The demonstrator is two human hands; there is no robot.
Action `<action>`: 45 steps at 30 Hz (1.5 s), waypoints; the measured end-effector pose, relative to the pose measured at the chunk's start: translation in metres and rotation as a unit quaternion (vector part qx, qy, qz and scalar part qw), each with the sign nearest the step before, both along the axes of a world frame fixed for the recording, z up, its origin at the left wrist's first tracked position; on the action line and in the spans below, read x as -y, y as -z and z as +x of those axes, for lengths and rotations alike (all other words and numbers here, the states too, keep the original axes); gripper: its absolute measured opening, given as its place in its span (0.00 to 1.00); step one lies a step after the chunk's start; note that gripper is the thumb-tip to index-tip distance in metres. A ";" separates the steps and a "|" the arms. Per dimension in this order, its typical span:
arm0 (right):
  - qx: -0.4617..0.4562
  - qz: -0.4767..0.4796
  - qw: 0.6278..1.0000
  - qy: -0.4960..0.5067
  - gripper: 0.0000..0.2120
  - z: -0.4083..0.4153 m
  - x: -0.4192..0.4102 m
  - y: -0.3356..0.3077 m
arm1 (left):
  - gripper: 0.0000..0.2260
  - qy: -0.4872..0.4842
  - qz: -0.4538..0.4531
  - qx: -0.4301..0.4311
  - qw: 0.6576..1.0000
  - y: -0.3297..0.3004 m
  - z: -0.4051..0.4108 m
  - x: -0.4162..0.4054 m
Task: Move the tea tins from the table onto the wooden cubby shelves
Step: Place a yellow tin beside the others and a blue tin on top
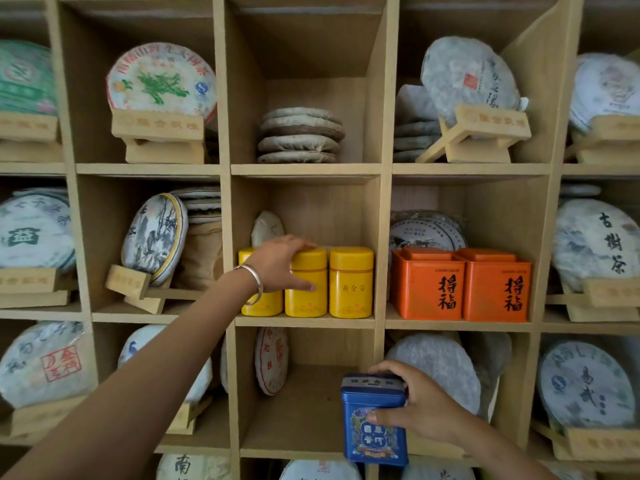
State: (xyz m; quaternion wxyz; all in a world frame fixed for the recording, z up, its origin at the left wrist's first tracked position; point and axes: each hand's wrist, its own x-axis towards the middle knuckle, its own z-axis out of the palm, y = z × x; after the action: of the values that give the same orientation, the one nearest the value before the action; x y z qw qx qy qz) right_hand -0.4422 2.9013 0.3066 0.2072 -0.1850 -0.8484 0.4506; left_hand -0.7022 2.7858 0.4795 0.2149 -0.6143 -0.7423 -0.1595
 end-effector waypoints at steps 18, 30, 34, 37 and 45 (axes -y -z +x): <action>0.004 0.011 1.000 -0.027 0.26 -0.006 0.017 -0.005 | 0.34 -0.010 -0.022 0.002 1.000 -0.005 0.001 -0.005; -0.004 0.015 0.999 -0.028 0.27 -0.010 0.017 -0.008 | 0.42 -0.010 -0.003 -0.022 1.000 -0.006 0.009 -0.012; -0.008 0.014 0.999 -0.031 0.27 -0.009 0.017 -0.010 | 0.46 -0.016 -0.023 -0.053 0.998 -0.003 0.026 -0.028; -0.008 0.007 0.999 -0.031 0.27 -0.006 0.016 -0.011 | 0.47 -0.010 -0.028 -0.062 0.998 0.000 0.032 -0.037; -0.016 0.005 1.000 -0.016 0.27 -0.001 0.010 -0.011 | 0.41 -0.001 -0.032 -0.075 0.997 -0.002 0.033 -0.039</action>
State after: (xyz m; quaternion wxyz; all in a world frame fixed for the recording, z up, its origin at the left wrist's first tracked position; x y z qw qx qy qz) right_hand -0.4430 2.8915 0.3179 0.2141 -0.1636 -0.8501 0.4524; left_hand -0.6688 2.8244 0.4814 0.2503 -0.6307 -0.7291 -0.0894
